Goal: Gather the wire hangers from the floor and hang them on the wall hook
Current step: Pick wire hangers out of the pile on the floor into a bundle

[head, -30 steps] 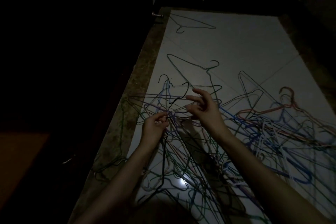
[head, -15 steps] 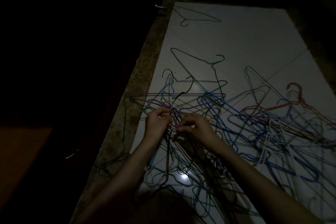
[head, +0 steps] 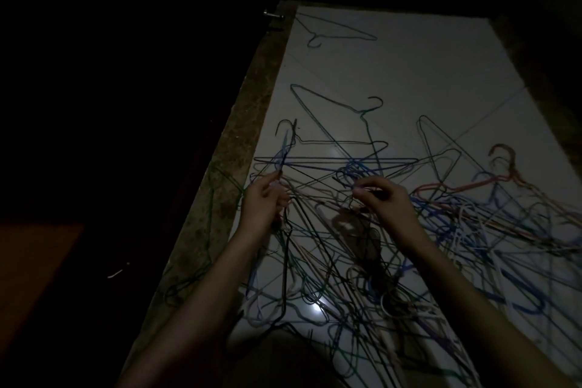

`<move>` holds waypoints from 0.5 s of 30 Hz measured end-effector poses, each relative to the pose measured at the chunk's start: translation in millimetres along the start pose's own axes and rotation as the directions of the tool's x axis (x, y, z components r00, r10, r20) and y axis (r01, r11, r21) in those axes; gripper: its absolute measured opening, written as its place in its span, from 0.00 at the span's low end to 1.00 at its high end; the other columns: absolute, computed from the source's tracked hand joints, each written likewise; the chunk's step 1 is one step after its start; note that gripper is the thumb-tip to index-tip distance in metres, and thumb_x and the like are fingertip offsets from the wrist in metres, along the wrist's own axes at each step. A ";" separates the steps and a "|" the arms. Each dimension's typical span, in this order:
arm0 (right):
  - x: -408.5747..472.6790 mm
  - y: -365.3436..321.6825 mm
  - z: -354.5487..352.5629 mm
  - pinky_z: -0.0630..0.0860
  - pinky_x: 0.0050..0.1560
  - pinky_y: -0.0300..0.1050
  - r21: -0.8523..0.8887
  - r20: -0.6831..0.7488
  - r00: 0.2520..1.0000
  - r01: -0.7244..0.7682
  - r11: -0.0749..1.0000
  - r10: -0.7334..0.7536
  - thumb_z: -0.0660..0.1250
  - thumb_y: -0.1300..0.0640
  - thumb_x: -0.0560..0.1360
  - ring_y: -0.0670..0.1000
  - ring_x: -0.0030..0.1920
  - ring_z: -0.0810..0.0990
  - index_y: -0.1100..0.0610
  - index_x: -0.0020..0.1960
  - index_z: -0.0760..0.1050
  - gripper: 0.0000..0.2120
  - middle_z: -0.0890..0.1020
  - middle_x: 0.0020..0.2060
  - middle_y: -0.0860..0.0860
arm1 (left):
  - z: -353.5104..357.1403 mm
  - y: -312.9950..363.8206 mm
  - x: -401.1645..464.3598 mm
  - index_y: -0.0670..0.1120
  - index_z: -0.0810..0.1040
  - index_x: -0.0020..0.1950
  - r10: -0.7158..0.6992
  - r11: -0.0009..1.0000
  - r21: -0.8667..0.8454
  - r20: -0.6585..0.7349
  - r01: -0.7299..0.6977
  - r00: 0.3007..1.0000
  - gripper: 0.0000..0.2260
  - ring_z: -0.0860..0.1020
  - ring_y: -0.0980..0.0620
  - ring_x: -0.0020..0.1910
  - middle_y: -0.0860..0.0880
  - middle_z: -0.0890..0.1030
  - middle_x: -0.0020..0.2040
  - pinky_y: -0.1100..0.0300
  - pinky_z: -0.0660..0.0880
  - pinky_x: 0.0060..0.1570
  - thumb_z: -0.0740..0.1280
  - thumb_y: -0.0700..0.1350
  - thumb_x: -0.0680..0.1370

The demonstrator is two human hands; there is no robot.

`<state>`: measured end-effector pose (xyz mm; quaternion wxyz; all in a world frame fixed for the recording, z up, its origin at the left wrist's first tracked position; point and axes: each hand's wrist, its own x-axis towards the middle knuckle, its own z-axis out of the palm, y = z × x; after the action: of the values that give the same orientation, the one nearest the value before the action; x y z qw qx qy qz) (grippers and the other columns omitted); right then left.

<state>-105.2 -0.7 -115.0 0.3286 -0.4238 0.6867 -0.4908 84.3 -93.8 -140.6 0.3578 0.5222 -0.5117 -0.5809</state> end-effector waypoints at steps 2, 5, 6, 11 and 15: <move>0.2 -0.5 0.9 0.77 0.41 0.36 -0.021 -0.001 1.000 0.006 1.000 -0.006 0.67 0.64 0.74 0.48 0.45 0.79 0.60 0.44 0.78 0.01 0.81 0.43 0.53 | -3.5 2.7 1.1 0.37 0.70 0.66 -0.008 1.000 -0.012 -0.021 0.008 1.000 0.15 0.73 0.63 0.25 0.46 0.75 0.34 0.69 0.68 0.26 0.57 0.34 0.80; 0.9 2.2 4.2 0.73 0.43 0.37 -0.166 0.043 0.998 0.041 0.985 -0.034 0.69 0.63 0.73 0.48 0.44 0.78 0.59 0.41 0.78 0.02 0.79 0.44 0.53 | -8.9 13.1 1.8 0.33 0.72 0.61 0.012 0.999 -0.042 -0.033 -0.014 0.999 0.11 0.75 0.62 0.26 0.48 0.77 0.35 0.68 0.68 0.24 0.58 0.33 0.79; 1.2 3.2 4.8 0.71 0.43 0.34 -0.225 0.046 0.998 0.041 0.974 -0.032 0.69 0.63 0.72 0.49 0.44 0.77 0.59 0.42 0.79 0.01 0.78 0.45 0.54 | -10.8 17.7 1.9 0.32 0.73 0.58 0.023 0.998 -0.051 -0.037 -0.025 0.999 0.10 0.75 0.62 0.26 0.48 0.77 0.35 0.68 0.68 0.23 0.59 0.33 0.79; 0.4 10.1 9.7 0.66 0.42 0.29 -0.356 0.134 0.991 0.050 0.933 -0.002 0.71 0.64 0.71 0.50 0.49 0.75 0.62 0.47 0.81 0.05 0.74 0.48 0.51 | -18.7 22.6 -3.7 0.38 0.74 0.47 0.051 0.996 -0.073 -0.005 -0.051 0.999 0.06 0.73 0.60 0.22 0.48 0.77 0.32 0.68 0.67 0.20 0.58 0.34 0.80; -2.9 15.8 23.0 0.65 0.47 0.30 -0.446 0.245 0.969 0.079 0.892 0.037 0.73 0.60 0.70 0.48 0.54 0.74 0.57 0.48 0.82 0.08 0.76 0.53 0.53 | -30.1 9.3 -11.3 0.38 0.71 0.42 -0.069 0.984 -0.167 -0.089 0.053 0.994 0.08 0.72 0.57 0.20 0.44 0.74 0.33 0.67 0.67 0.21 0.57 0.32 0.80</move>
<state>-88.1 -4.7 -136.9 0.2984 -0.5539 0.7309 -0.2646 114.7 -91.8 -126.8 0.4055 0.5334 -0.4281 -0.6065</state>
